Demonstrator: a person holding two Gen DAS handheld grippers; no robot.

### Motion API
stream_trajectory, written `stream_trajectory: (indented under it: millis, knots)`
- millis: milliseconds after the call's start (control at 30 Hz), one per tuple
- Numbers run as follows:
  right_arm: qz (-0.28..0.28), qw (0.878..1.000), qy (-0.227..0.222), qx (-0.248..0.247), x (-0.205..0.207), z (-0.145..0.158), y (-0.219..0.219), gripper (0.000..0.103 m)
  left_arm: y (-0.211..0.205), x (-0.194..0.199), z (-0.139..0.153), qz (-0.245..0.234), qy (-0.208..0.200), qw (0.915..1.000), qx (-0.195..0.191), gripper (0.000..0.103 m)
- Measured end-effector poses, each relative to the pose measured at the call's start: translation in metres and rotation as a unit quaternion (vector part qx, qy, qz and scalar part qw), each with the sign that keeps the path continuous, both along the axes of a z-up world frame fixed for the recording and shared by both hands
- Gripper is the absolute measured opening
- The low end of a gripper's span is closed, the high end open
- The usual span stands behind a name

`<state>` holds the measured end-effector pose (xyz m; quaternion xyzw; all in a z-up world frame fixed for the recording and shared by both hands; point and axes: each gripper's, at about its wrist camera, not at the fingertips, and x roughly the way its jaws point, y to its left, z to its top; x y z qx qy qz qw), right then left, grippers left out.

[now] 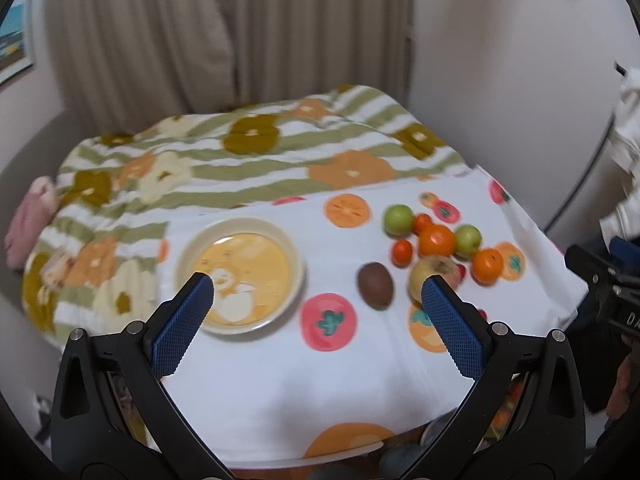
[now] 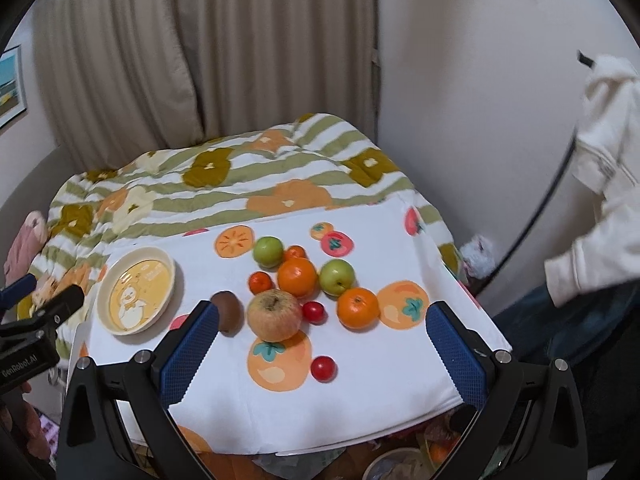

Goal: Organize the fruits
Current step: 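Reach the left tool to the red-yellow apple while the right tool reaches the large orange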

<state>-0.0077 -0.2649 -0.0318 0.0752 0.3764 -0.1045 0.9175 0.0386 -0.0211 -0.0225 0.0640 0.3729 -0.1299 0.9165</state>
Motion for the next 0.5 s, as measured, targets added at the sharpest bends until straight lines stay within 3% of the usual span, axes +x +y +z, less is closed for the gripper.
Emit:
stream_trajectory:
  millis: [233, 500]
  knots:
    - [-0.014, 1.000, 0.015, 0.005, 0.001, -0.028, -0.027, 0.103, -0.042, 0.010, -0.035, -0.041, 0.019, 0.9990, 0.001, 0.103]
    - [0.017, 0.999, 0.035, 0.018, 0.019, -0.068, -0.074, 0.103, -0.094, 0.011, -0.079, -0.041, 0.049, 0.9979, 0.005, 0.103]
